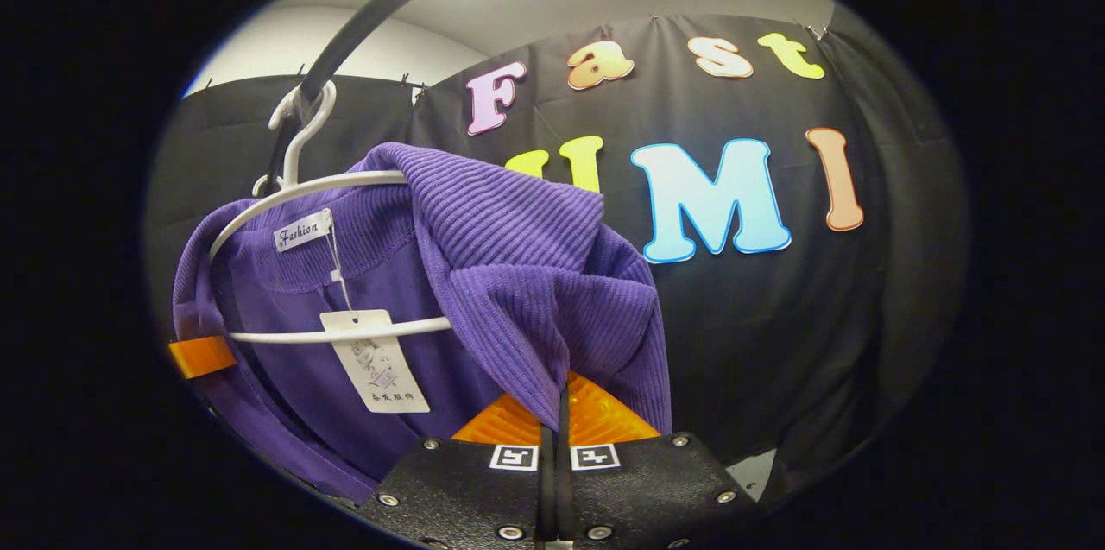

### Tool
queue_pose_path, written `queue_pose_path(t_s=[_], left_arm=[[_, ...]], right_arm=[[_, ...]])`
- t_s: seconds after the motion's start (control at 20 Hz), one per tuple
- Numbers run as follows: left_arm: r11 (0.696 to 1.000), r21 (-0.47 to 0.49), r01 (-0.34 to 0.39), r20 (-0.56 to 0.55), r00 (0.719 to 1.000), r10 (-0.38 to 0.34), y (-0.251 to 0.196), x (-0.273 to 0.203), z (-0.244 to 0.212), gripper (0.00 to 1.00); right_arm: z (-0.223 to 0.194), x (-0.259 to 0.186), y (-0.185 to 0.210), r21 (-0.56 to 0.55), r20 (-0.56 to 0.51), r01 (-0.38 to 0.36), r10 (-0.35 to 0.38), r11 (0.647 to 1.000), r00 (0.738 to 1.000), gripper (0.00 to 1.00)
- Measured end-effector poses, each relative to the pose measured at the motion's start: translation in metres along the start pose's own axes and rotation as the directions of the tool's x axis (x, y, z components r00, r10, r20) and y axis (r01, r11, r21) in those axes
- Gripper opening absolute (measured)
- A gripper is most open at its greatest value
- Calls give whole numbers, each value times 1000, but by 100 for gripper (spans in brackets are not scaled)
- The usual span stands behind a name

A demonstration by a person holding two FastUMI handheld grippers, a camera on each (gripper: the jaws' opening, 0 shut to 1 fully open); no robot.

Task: Grasp the clothes on the hanger with both hands and then place them into the laundry hamper below.

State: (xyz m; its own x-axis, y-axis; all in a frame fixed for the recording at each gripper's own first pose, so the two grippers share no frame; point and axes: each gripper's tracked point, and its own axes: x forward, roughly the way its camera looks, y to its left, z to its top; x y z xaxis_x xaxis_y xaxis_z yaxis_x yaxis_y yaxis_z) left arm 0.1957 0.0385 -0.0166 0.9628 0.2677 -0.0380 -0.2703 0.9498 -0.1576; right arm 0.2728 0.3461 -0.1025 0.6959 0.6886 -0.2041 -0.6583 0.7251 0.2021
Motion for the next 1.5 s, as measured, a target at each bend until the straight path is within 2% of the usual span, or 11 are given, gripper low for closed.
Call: queue_pose_path(t_s=[0.1, 0.2, 0.5, 0.55, 0.6, 0.85, 1.05, 1.2, 1.5], left_arm=[[999, -35, 28, 20, 999, -28, -1, -7, 8, 7], [999, -35, 38, 22, 999, -37, 4, -14, 16, 1], [996, -63, 58, 48, 997, -55, 19, -25, 40, 1], [997, -58, 54, 59, 997, -50, 24, -27, 47, 4], [997, -55, 48, 72, 996, -44, 29, -28, 53, 1], [999, -31, 10, 129, 992, -6, 53, -30, 79, 1], [1000, -17, 6, 169, 986, -3, 65, -28, 100, 0], [1000, 6, 1, 175, 985, -2, 71, -24, 105, 1], [999, 50, 7, 193, 981, -16, 77, -20, 125, 0]], right_arm=[[4, -8, -3, -9, 9, 28, -28, 1000, 1000, 0], [9, -14, -7, -8, 20, 53, -53, 999, 998, 0], [21, -20, -25, 2, 59, 103, -103, 995, 993, 0], [23, -20, -29, 5, 65, 112, -112, 994, 992, 0], [27, -20, -32, 6, 75, 122, -122, 993, 990, 0], [42, -19, -49, 9, 127, 170, -170, 985, 977, 0], [58, -12, -63, 4, 185, 210, -207, 978, 961, 0], [66, -10, -67, -35, 233, 237, -222, 971, 947, 0], [70, 2, -67, -52, 258, 245, -224, 968, 940, 0]])
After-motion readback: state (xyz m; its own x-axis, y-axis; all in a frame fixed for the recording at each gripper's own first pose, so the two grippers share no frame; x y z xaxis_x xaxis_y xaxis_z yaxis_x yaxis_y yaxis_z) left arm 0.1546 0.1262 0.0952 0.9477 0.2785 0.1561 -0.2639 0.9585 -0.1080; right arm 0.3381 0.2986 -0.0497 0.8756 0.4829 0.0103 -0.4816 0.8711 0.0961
